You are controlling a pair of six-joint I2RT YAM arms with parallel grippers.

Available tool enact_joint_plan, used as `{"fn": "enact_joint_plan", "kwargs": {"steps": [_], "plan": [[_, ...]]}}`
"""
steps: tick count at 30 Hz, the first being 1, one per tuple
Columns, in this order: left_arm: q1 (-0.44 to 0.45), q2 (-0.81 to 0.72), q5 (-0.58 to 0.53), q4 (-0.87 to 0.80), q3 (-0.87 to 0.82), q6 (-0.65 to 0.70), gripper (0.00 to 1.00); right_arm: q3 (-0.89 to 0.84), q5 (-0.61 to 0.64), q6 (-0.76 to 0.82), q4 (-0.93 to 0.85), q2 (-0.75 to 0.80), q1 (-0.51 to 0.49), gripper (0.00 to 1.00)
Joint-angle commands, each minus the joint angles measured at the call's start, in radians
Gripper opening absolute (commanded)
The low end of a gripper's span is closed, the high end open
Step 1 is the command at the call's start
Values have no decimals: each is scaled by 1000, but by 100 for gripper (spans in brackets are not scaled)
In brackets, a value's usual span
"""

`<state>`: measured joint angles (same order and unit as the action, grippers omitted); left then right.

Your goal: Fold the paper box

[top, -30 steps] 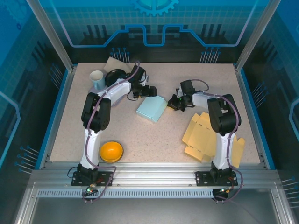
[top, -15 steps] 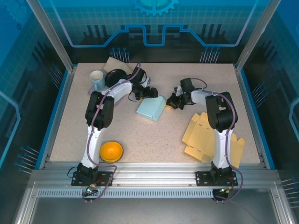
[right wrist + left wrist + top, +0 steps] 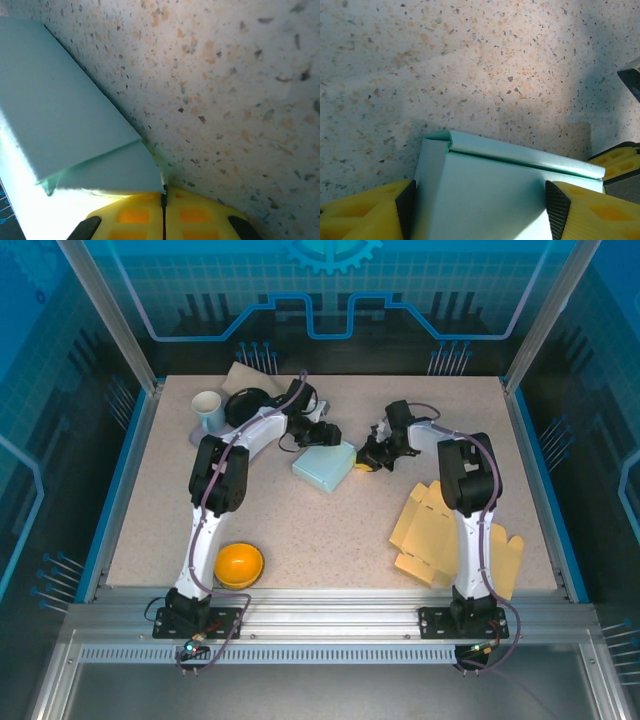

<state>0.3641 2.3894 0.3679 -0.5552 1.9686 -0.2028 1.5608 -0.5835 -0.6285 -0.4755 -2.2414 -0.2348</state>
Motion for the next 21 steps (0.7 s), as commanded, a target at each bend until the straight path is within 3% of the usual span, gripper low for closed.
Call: {"fn": "enact_joint_plan", "kwargs": {"steps": [1, 8, 16, 21], "plan": [[205, 34, 377, -23, 15, -2, 67, 65, -35, -39, 165, -44, -46, 6], [271, 15, 451, 50, -59, -52, 65, 56, -50, -75, 229, -37, -46, 6], [347, 25, 550, 128, -83, -98, 63, -34, -151, -62, 432, 31, -48, 7], [365, 15, 611, 160, -101, -111, 62, -46, -150, -49, 437, 55, -45, 7]]}}
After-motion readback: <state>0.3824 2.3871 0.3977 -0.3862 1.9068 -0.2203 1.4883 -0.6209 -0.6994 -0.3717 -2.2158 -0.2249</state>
